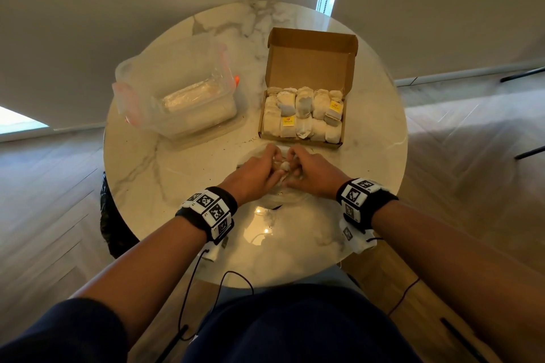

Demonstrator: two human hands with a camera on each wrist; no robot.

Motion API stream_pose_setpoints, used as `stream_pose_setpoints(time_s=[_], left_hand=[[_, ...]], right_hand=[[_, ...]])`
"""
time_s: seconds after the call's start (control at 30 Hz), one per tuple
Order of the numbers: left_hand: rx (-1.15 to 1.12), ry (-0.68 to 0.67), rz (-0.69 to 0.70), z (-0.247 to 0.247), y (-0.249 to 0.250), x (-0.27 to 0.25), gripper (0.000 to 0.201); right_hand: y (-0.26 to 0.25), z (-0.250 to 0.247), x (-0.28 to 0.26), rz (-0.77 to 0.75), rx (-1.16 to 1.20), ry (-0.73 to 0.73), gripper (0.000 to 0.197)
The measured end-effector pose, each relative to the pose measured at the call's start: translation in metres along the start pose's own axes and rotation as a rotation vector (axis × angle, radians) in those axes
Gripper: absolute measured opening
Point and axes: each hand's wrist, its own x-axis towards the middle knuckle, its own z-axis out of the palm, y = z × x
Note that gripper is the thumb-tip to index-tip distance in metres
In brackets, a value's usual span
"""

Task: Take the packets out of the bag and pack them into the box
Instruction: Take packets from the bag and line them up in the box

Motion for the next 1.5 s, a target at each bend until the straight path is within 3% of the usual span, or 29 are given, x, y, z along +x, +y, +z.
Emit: stream_pose_setpoints(time_s=[0.27,0.4,0.53,0.67,0.77,0.87,0.93,1.07,1.23,1.4,1.5], left_hand=[[0.020,-0.050,0.011,-0.003,0.005,-0.005,0.020],[0.015,-0.053,0.124,-0.001,-0.005,-0.007,0.028],[0.093,0.030,0.276,0.003,-0.008,-0.006,0.031],[0.206,0.146,0.362,0.005,-0.012,-0.002,0.017],[0.247,0.213,0.350,0.004,-0.013,0.001,0.019],[0.203,0.247,0.311,-0.001,-0.011,0.001,0.028],[0.152,0.256,0.274,-0.004,-0.011,0.002,0.023],[0.109,0.219,0.211,-0.005,-0.010,0.006,0.022],[0.100,0.160,0.129,-0.003,-0.012,0.009,0.017],[0.134,0.010,0.163,0.007,-0.023,0.017,0.046],[0.141,-0.014,0.207,0.015,-0.021,0.020,0.043]], right_hand=[[0.008,-0.005,0.002,-0.050,0.017,0.051,0.028],[0.013,-0.008,0.003,-0.074,0.039,0.068,0.024],[0.019,-0.007,0.004,-0.059,0.051,0.070,0.024],[0.021,-0.007,0.004,-0.062,0.060,0.076,0.019],[0.018,-0.011,0.003,-0.077,0.076,0.062,0.013],[0.012,-0.016,0.001,-0.136,0.051,0.024,0.023],[0.009,-0.017,0.001,-0.154,-0.006,0.026,0.025],[0.008,-0.014,0.004,-0.211,-0.059,0.066,0.013],[0.010,-0.018,0.003,-0.142,-0.022,0.133,0.014],[0.006,-0.030,-0.002,-0.145,0.038,0.133,0.012],[0.001,-0.034,-0.007,-0.140,0.068,0.152,0.010]])
